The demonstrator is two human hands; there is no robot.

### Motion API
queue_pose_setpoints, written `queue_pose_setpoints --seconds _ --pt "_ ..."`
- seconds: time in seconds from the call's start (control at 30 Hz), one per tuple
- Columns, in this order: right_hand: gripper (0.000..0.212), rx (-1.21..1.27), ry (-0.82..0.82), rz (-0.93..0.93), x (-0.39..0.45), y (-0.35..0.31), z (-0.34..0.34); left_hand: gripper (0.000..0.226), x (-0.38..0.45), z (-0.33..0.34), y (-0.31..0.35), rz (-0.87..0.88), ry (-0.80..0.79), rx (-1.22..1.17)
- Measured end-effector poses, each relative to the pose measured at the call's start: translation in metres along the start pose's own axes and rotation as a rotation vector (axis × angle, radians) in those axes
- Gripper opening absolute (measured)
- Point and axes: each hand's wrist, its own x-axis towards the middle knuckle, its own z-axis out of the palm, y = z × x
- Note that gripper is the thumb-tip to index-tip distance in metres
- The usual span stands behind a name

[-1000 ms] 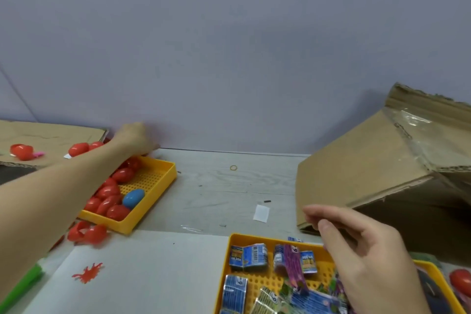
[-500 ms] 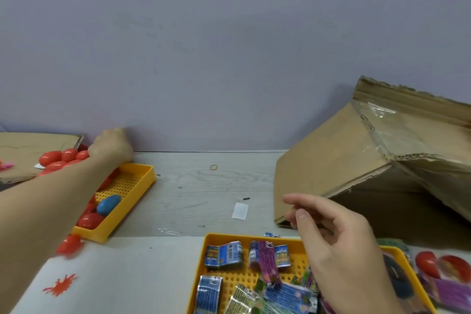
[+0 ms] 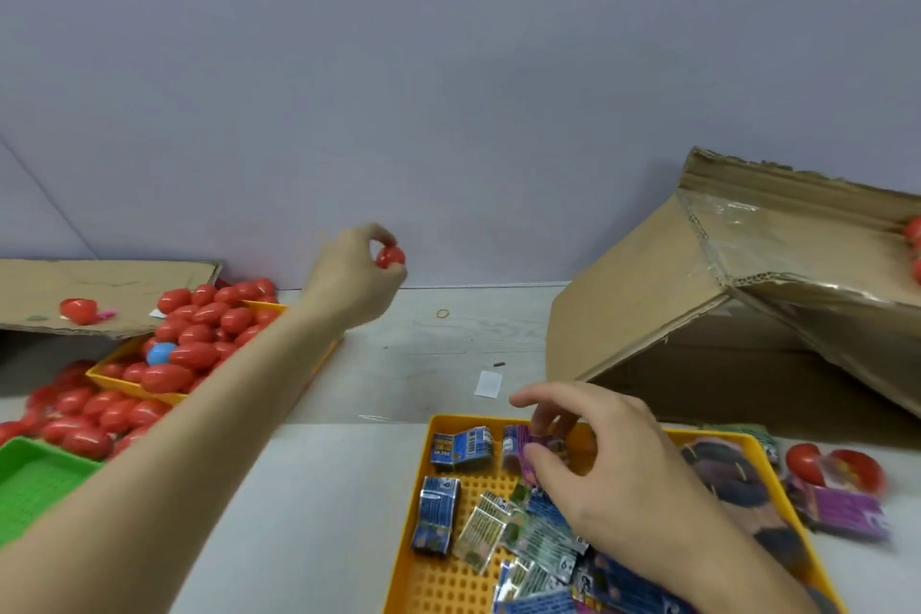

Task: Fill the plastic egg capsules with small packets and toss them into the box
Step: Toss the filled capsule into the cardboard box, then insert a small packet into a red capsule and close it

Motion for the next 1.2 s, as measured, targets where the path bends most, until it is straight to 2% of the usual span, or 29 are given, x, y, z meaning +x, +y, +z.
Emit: queue_pose_setpoints --seconds 0.1,0.2,0.3,0.4,0.47,0.53,0.63,0.77,0.87,1.0,1.03,1.13,1.2 --pt "0.060 -0.003 -0.099 -0.024 0.000 -0.004 -0.002 0.020 -0.040 0.015 0.041 -0.044 -0.069 -0.363" --pt "0.070 -0.037 -0.128 -0.009 0.000 -0.005 -0.002 0.017 -0.077 0.034 0.063 -0.098 -0.037 -0.621" --pt "0.062 -0.069 -0.090 -0.019 0.000 -0.005 -0.001 0.013 -0.104 0.049 0.064 -0.157 -0.017 -0.815" --pt "0.052 -0.104 -0.026 -0.054 0.000 -0.006 -0.002 0.016 -0.112 0.049 0.052 -0.172 0.108 -0.914" --pt "0.047 -0.101 0.048 -0.078 0.001 -0.006 -0.003 0.019 -0.112 0.044 0.046 -0.155 0.212 -0.948" --pt "0.044 -0.031 0.165 -0.085 0.001 -0.005 -0.005 0.022 -0.115 0.039 0.041 -0.155 0.238 -1.012" --pt "0.043 0.201 0.339 -0.035 0.003 -0.002 -0.005 0.027 -0.123 0.040 0.035 -0.216 0.151 -1.069" --pt "0.036 0.509 0.441 0.034 0.004 -0.003 -0.008 0.046 -0.126 0.049 0.038 -0.262 -0.034 -1.237" --pt "0.034 0.611 0.487 0.061 0.007 -0.004 -0.006 0.052 -0.124 0.052 0.040 -0.233 -0.111 -1.242" --pt "0.033 0.628 0.538 0.058 0.008 -0.002 -0.003 0.007 -0.124 0.051 0.037 -0.253 -0.162 -1.300" --pt "0.033 0.633 0.542 0.055 0.008 -0.001 -0.002 0.008 -0.123 0.054 0.035 -0.255 -0.175 -1.262" --pt "0.033 0.641 0.545 0.050 0.009 0.003 -0.002 0.030 -0.122 0.060 0.030 -0.238 -0.211 -1.015" --pt "0.032 0.632 0.541 0.043 0.009 0.003 -0.002 0.024 -0.124 0.061 0.034 -0.225 -0.256 -0.951"
